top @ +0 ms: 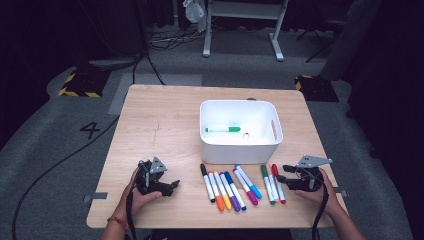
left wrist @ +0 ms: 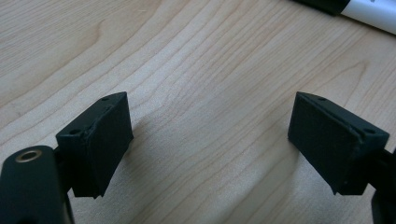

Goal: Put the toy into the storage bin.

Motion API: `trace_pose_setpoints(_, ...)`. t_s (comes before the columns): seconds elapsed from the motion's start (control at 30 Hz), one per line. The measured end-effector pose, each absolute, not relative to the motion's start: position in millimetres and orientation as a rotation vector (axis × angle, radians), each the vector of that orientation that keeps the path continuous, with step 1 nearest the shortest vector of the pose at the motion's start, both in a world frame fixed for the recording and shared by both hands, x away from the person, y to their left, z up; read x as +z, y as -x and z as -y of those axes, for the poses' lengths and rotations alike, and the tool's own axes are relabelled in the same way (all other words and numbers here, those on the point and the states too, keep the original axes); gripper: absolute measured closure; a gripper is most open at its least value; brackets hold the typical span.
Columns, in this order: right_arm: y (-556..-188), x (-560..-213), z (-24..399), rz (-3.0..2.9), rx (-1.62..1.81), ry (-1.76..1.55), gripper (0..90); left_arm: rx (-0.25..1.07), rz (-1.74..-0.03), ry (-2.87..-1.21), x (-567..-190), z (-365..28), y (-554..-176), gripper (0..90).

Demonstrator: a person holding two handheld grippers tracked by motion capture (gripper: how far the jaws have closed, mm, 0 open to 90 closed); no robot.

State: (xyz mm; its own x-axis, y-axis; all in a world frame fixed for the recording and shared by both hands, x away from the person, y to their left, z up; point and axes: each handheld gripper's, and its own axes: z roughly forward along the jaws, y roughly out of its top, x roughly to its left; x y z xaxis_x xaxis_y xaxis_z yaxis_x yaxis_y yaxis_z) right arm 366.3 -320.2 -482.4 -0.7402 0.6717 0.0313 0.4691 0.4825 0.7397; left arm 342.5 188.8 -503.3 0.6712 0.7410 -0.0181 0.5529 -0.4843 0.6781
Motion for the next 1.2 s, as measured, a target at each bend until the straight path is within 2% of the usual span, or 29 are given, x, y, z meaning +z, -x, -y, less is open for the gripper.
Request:
trace_pose_setpoints(0.27, -371.3, -491.9, 322.1, -2.477, 1.068, -0.997, 48.1, 0.365, -0.992, -2.217, -503.3, -188.8, -342.5, 13.8)
trace_pose_setpoints(0.37, -374.4, -495.2, 327.4, -2.461, 1.055, -1.026, 52.0, 0.365, -0.992, -2.216, -503.3, -188.7, -342.5, 13.8)
trace_pose_setpoints(0.4, -375.1, -495.5, 329.6, -2.452, 1.063, -1.038, 54.0, 0.365, -0.992, -2.216, -503.3, -188.7, -342.5, 13.8)
trace_pose_setpoints(0.43, -376.1, -495.3, 333.3, -2.438, 1.066, -1.063, 61.7, 0.365, -0.992, -2.216, -503.3, -188.7, -342.4, 13.8)
trace_pose_setpoints(0.47, -376.1, -495.3, 333.3, -2.438, 1.066, -1.063, 61.7, 0.365, -0.992, -2.216, -503.3, -188.7, -342.4, 13.8)
trace_pose_setpoints(0.5, -377.0, -495.6, 336.3, -2.418, 1.061, -1.078, 66.8, 0.365, -0.993, -2.216, -503.3, -188.7, -342.4, 13.8)
trace_pose_setpoints(0.67, -379.2, -495.7, 338.5, -2.406, 1.047, -1.063, 74.4, 0.365, -0.992, -2.217, -503.3, -188.7, -342.5, 13.8)
trace_pose_setpoints(0.9, -381.9, -494.4, 343.9, -2.415, 1.087, -1.061, 74.8, 0.365, -0.992, -2.217, -503.3, -188.7, -342.5, 13.8)
trace_pose_setpoints(1.2, -380.6, -460.4, 354.5, -2.345, 1.237, -0.987, 74.9, 0.363, -0.994, -2.215, -503.4, -188.7, -342.5, 13.8)
